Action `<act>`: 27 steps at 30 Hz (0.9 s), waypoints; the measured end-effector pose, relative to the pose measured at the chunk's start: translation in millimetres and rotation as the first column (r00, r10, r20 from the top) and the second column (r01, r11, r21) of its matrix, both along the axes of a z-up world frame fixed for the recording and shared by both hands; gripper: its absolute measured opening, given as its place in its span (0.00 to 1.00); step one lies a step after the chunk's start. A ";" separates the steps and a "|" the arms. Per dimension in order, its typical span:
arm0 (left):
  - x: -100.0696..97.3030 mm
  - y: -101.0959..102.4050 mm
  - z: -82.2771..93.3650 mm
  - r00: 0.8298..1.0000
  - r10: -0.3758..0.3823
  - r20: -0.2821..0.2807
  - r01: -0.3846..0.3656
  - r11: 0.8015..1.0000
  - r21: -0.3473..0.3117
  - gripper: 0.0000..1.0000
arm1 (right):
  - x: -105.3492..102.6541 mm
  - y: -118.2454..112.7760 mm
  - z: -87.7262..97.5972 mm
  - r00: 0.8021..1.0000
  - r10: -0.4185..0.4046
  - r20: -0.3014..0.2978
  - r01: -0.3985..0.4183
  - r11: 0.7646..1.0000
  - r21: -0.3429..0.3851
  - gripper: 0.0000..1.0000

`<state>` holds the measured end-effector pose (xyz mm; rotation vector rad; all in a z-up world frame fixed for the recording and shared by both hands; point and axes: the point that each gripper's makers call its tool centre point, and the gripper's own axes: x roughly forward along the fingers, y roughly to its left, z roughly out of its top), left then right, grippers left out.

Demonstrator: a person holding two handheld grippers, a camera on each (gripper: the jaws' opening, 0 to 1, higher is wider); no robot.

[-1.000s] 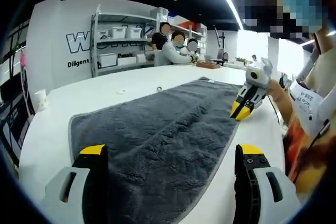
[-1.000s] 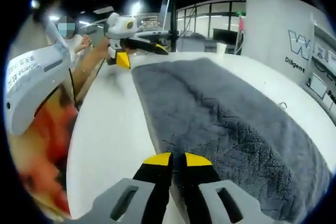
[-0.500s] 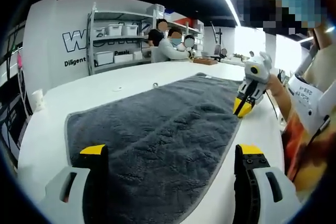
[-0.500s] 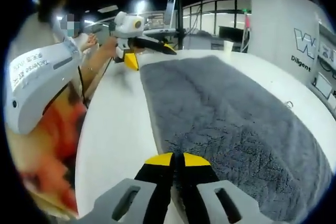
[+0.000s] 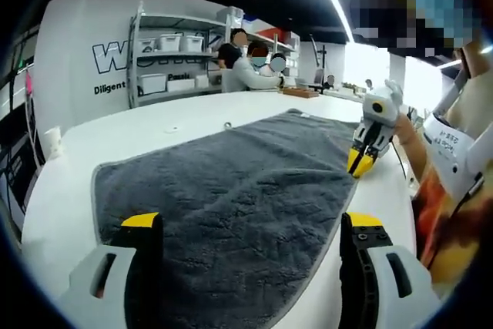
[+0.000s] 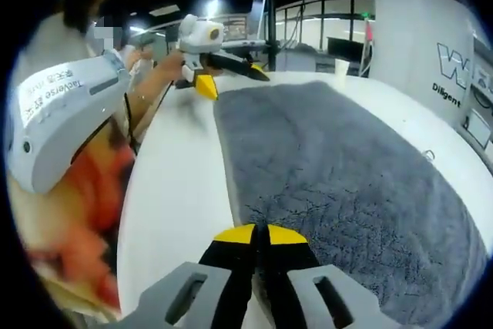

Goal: Open the folded towel by lifting each exposed corner and separating the folded layers until the towel lies flat within the target outline without major curled edges

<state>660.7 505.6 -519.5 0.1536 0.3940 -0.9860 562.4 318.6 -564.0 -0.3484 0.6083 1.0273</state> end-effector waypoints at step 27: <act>-7.5 1.9 -1.4 0.999 -0.004 -0.035 0.004 1.000 -0.015 0.64 | 37.4 -71.0 41.0 0.936 -0.324 0.140 0.310 0.944 0.114 0.70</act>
